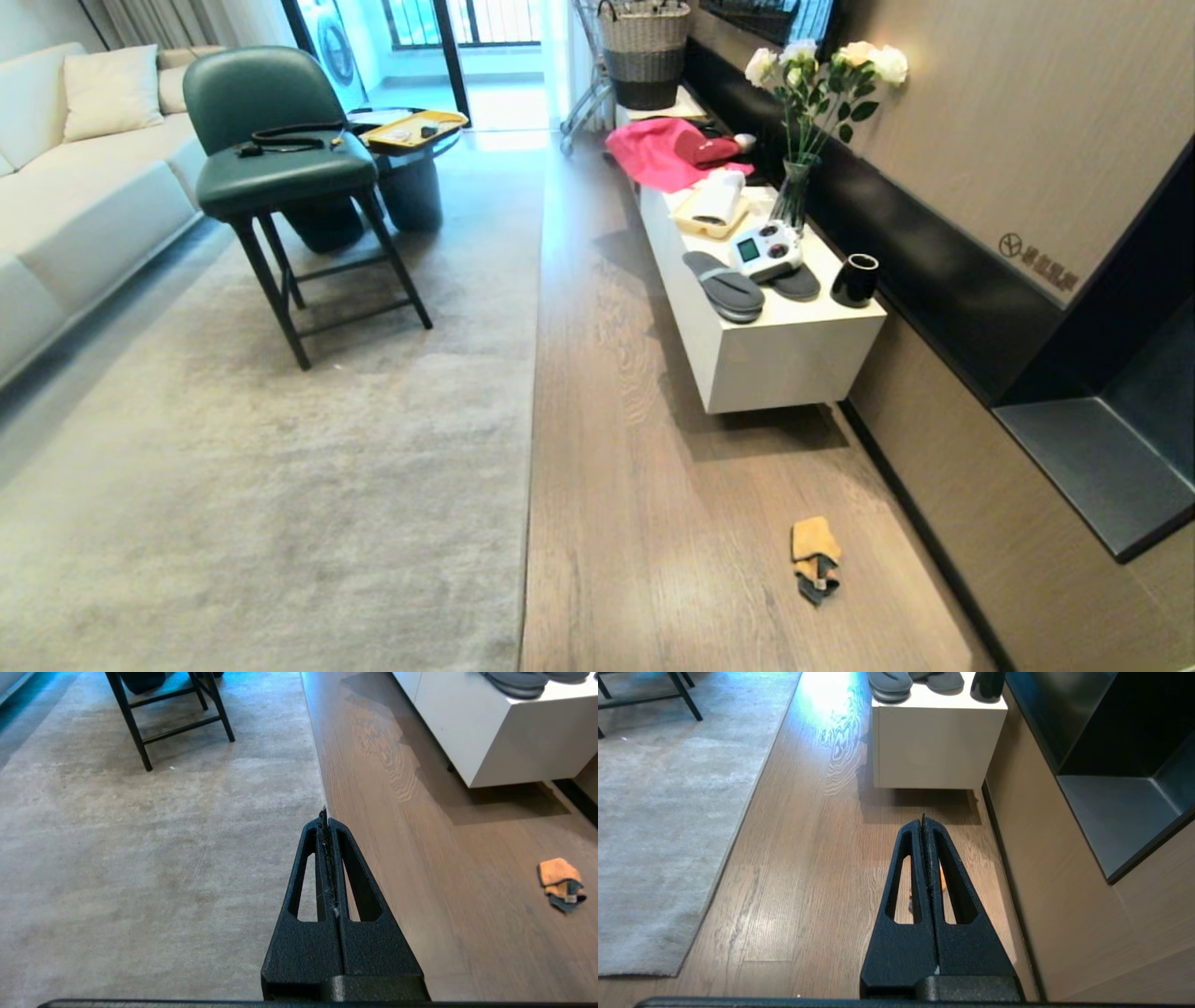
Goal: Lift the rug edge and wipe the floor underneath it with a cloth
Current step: Pick up the rag
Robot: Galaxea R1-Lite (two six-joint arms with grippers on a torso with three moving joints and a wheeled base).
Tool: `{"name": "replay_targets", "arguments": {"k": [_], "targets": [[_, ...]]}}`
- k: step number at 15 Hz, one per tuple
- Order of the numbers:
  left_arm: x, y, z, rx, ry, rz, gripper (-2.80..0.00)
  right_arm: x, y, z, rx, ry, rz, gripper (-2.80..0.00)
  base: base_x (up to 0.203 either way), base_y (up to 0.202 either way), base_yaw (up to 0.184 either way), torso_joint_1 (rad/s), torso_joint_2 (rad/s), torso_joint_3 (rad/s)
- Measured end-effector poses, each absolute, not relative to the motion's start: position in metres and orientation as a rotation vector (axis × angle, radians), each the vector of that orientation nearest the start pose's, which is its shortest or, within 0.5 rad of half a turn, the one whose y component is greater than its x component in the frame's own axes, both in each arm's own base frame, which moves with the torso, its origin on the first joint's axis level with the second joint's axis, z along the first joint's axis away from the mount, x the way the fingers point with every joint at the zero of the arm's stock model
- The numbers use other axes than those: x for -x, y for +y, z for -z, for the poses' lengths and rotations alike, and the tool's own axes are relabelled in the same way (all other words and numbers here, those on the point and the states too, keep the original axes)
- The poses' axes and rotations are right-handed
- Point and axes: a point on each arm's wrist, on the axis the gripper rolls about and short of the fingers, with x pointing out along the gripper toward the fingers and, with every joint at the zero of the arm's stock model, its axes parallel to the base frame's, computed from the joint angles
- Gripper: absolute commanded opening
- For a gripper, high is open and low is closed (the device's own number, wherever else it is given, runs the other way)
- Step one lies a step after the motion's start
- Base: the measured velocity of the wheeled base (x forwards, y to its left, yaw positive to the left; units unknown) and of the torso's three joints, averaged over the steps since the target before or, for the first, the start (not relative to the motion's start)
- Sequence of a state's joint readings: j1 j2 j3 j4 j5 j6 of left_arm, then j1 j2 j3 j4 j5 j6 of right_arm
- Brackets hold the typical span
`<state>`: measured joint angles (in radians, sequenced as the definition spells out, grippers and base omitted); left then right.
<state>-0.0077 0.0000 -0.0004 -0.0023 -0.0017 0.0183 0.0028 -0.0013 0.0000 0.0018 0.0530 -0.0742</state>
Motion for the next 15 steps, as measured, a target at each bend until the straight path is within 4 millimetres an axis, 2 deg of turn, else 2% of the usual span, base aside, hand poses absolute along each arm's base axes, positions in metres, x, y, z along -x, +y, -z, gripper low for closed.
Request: {"name": "replay_targets", "arguments": {"k": [7, 15], "targets": [[0.0228, 0.0001, -0.0754, -0.018, 0.000, 0.009, -2.80, 0.0229, 0.0011, -0.0751, 0.074, 0.000, -0.056, -2.80, 0.000, 0.000, 0.000, 0.003, 0.38, 0.410], [0.0229, 0.0001, -0.0762, -0.018, -0.006, 0.009, -2.80, 0.0229, 0.0011, -0.0755, 0.074, -0.004, -0.056, -2.80, 0.000, 0.000, 0.000, 0.007, 0.02, 0.021]]}}
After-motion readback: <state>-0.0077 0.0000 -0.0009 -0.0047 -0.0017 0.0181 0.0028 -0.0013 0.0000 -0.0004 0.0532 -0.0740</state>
